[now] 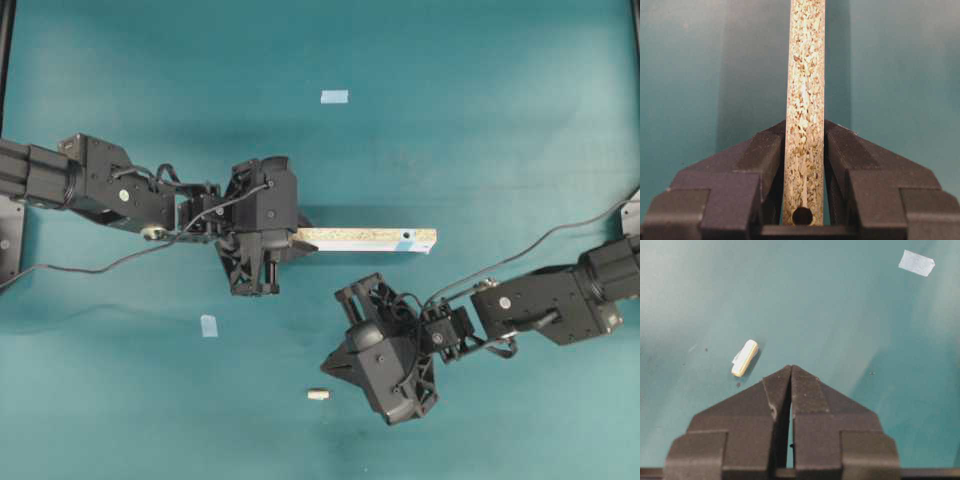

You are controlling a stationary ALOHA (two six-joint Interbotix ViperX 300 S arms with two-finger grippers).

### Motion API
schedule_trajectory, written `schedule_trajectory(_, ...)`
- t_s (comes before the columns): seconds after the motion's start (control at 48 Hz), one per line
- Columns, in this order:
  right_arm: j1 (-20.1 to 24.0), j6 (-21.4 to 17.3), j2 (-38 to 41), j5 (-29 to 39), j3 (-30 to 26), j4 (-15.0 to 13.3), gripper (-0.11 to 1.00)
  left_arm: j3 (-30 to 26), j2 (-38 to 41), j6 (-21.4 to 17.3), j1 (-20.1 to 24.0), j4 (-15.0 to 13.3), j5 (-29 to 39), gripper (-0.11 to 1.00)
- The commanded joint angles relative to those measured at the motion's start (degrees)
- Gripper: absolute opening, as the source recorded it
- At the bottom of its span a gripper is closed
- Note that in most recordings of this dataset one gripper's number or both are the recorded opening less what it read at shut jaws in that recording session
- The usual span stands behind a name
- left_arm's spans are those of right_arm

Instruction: Move the wooden board into place and insert the rod into its hole.

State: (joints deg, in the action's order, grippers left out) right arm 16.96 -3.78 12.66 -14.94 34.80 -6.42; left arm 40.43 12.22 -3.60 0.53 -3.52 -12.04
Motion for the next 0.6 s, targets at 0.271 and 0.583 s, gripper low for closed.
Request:
schedule_trajectory(0.271,0.18,-0.09,-0.79,-0.18,-1.23,0.00,0.00,-0.97,-1.49,0.53,-0.09,-0.09,0.26,0.26)
schedule_trajectory(0.583,0.26,-0.09,-0.88,-0.18,-1.23,-0.09,0.00,-0.62,-3.25,0.44,-0.09,-0.09,1.58,0.69)
